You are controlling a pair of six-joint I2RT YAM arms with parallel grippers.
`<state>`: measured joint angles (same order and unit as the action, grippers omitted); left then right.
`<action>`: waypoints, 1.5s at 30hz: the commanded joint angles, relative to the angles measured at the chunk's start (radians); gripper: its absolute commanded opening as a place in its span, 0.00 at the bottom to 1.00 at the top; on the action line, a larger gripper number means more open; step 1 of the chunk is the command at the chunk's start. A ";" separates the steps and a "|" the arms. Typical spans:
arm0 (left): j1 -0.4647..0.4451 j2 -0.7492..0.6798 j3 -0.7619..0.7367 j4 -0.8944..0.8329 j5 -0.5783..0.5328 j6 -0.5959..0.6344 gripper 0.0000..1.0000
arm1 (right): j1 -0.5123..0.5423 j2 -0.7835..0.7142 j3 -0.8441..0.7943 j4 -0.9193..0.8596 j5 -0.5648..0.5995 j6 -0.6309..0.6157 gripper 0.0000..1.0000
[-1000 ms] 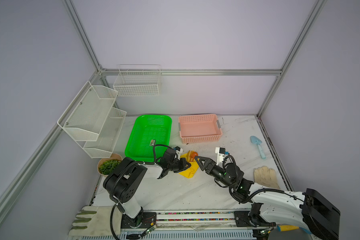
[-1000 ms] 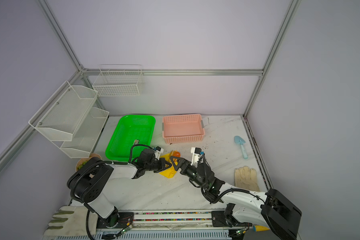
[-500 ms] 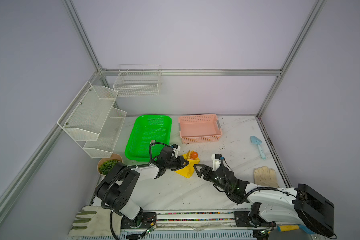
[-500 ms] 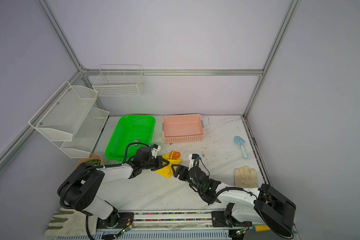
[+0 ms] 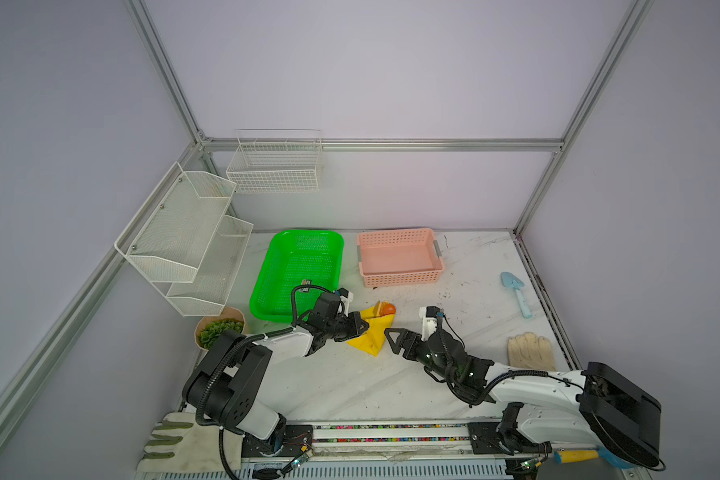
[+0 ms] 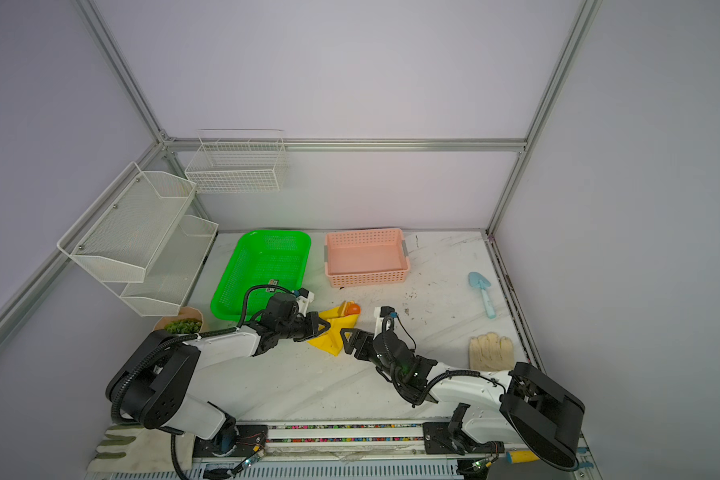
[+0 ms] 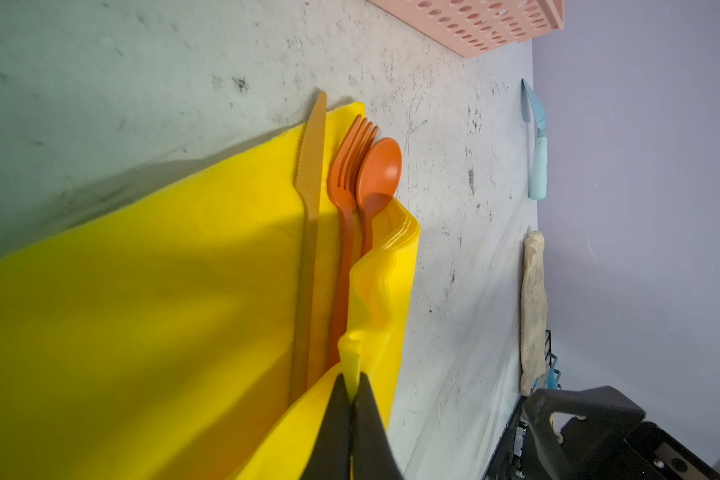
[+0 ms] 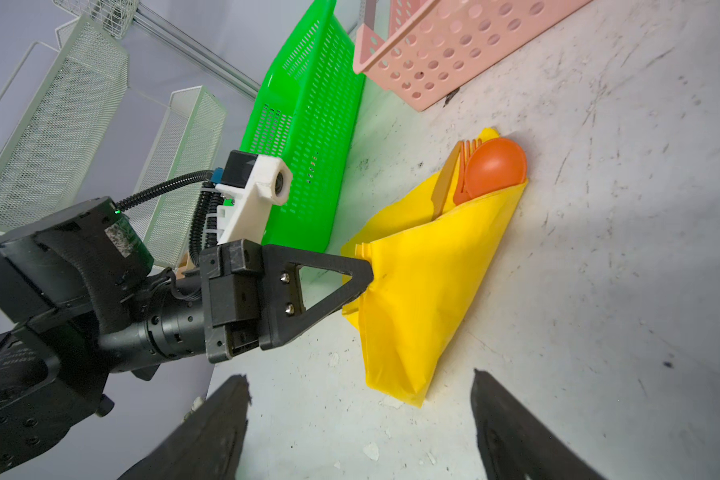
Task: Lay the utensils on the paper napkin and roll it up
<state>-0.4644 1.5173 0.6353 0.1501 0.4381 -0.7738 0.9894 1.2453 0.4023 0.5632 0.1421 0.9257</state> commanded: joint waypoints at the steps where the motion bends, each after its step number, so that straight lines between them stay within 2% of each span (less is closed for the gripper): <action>1: 0.019 -0.041 -0.032 -0.007 -0.024 0.034 0.00 | 0.006 0.020 0.023 0.022 0.006 -0.020 0.85; 11: 0.048 -0.008 -0.054 0.009 -0.029 0.045 0.00 | 0.006 0.081 0.080 0.038 -0.009 -0.055 0.84; 13: 0.054 0.001 -0.055 0.017 -0.031 0.042 0.00 | 0.006 0.099 0.096 0.044 -0.013 -0.070 0.75; 18: 0.074 0.024 -0.067 0.047 -0.031 0.031 0.00 | -0.007 0.168 0.140 0.062 -0.030 -0.093 0.35; 20: 0.080 0.030 -0.073 0.059 -0.030 0.028 0.00 | -0.019 0.193 0.151 0.079 -0.048 -0.100 0.26; 32: 0.092 0.053 -0.084 0.067 -0.040 0.032 0.00 | -0.133 0.444 0.279 0.170 -0.237 -0.170 0.23; 40: 0.097 0.055 -0.071 0.012 -0.074 0.062 0.00 | -0.160 0.617 0.382 0.177 -0.315 -0.189 0.23; 45: 0.103 0.055 -0.062 -0.022 -0.093 0.072 0.00 | -0.162 0.673 0.406 0.185 -0.321 -0.196 0.23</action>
<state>-0.3855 1.5524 0.5926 0.2234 0.3855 -0.7067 0.8307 1.9045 0.7906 0.7166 -0.1577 0.7483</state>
